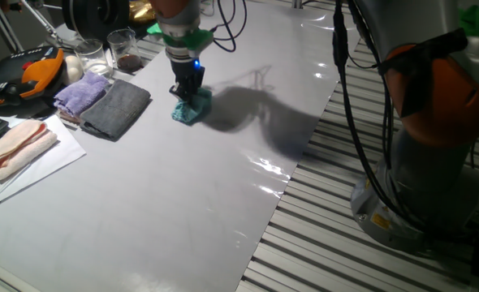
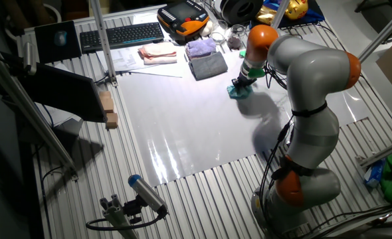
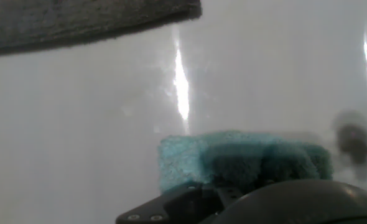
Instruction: Clean the table with a cloth
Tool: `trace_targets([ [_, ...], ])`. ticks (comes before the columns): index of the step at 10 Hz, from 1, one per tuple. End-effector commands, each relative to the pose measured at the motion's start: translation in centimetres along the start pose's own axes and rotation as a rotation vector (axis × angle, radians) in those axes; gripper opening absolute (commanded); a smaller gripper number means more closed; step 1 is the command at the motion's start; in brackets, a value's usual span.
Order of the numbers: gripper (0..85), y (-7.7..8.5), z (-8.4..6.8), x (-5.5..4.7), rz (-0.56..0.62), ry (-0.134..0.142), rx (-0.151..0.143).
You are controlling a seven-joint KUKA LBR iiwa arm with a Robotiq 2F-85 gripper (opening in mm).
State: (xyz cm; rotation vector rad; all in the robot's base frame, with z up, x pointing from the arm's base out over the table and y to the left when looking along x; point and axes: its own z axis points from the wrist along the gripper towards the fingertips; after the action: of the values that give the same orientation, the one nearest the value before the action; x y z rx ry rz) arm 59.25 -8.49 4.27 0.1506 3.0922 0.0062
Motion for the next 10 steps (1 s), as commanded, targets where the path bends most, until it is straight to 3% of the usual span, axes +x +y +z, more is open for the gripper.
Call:
trace_targets([
  [1, 0.0, -0.3, -0.1, 0.3, 0.0, 0.005, 0.005],
  [4, 0.0, -2.1, -0.4, 2.0, -0.021, 0.023, 0.048],
  [6, 0.0, -3.7, 0.1, 2.4, -0.043, 0.016, 0.057],
  [8, 0.0, -5.3, 0.4, 2.1, -0.077, -0.005, 0.09],
  [10, 0.0, -6.3, 0.2, 1.3, -0.09, -0.014, 0.093],
])
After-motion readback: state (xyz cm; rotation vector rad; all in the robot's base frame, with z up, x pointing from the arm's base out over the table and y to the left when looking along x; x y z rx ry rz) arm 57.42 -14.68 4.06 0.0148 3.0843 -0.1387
